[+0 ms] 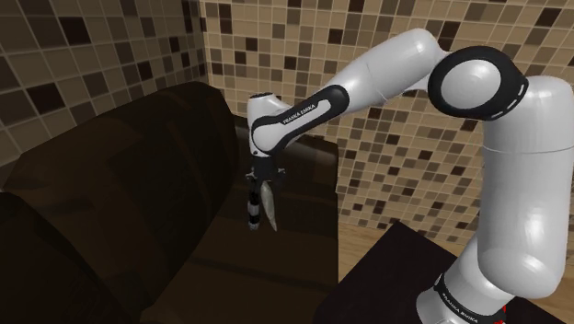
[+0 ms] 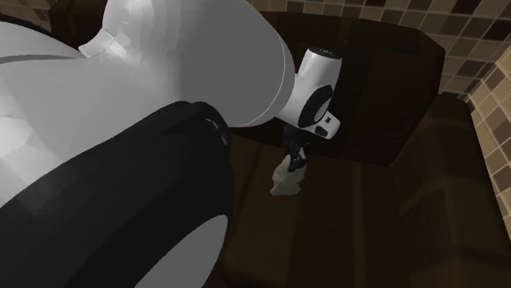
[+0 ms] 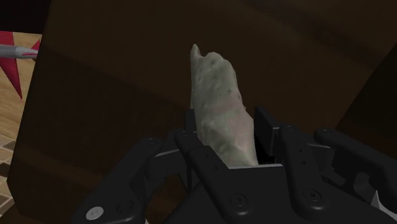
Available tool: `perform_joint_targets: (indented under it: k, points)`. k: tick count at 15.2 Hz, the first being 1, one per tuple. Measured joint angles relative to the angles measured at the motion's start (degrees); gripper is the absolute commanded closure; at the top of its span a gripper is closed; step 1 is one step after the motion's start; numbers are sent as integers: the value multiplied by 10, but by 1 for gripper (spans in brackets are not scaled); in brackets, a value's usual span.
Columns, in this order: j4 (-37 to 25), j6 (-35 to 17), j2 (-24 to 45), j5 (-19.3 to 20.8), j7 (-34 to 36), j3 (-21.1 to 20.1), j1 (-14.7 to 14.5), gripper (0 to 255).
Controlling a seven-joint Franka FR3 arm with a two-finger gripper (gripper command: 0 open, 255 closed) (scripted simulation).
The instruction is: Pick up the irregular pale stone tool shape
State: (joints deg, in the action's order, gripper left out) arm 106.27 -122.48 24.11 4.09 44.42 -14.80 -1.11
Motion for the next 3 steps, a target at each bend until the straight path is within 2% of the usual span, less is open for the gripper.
perform_joint_targets:
  k: [3]
  points:
    - [-6,16,-10,-3,-1,-2,1,255]
